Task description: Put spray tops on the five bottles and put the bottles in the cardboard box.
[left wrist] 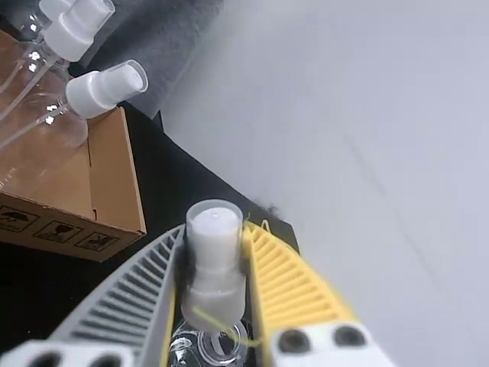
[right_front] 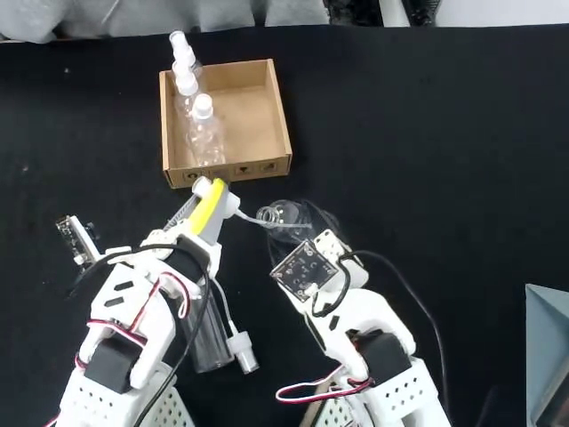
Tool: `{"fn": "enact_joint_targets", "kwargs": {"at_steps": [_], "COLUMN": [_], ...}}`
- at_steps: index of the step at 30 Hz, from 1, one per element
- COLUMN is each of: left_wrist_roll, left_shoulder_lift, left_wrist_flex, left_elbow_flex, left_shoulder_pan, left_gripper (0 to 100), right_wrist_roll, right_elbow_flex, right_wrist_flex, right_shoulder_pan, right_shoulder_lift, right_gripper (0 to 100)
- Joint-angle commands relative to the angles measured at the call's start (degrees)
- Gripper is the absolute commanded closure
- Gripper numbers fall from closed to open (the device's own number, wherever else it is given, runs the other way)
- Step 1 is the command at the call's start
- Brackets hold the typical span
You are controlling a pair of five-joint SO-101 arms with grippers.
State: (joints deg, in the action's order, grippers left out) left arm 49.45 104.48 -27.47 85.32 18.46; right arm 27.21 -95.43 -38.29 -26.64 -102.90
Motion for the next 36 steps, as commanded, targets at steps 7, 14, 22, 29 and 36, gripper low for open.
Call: {"fn": "enact_joint_targets", "kwargs": {"at_steps": [7, 14, 22, 29, 36], "left_wrist_roll": [-5.27, -6.33, -6.33, -5.89, -5.89], "left_shoulder_lift": [-0.09, -0.09, -0.09, -0.09, 0.00], "left_wrist_flex": [10.73, 12.66, 6.95, 1.67, 1.32], "left_elbow_flex": [7.43, 8.75, 6.55, 3.03, 1.89], "left_shoulder_pan": [5.23, 5.32, 5.85, 7.08, 6.55], "left_gripper": [97, 97, 78, 79, 79], "right_wrist_roll": [-0.70, -0.70, -0.35, -0.35, -0.35], "right_elbow_flex": [0.31, 0.31, 0.31, 0.31, 0.31], "right_wrist_flex": [1.14, 1.14, 1.14, 1.14, 1.23], "right_shoulder_pan": [-0.62, -0.53, -0.79, -0.70, -0.53], "right_shoulder_lift": [-1.80, -1.80, -1.80, -1.80, -1.80], "right_gripper": [85.8, 87.1, 92.2, 92.1, 92.1]}}
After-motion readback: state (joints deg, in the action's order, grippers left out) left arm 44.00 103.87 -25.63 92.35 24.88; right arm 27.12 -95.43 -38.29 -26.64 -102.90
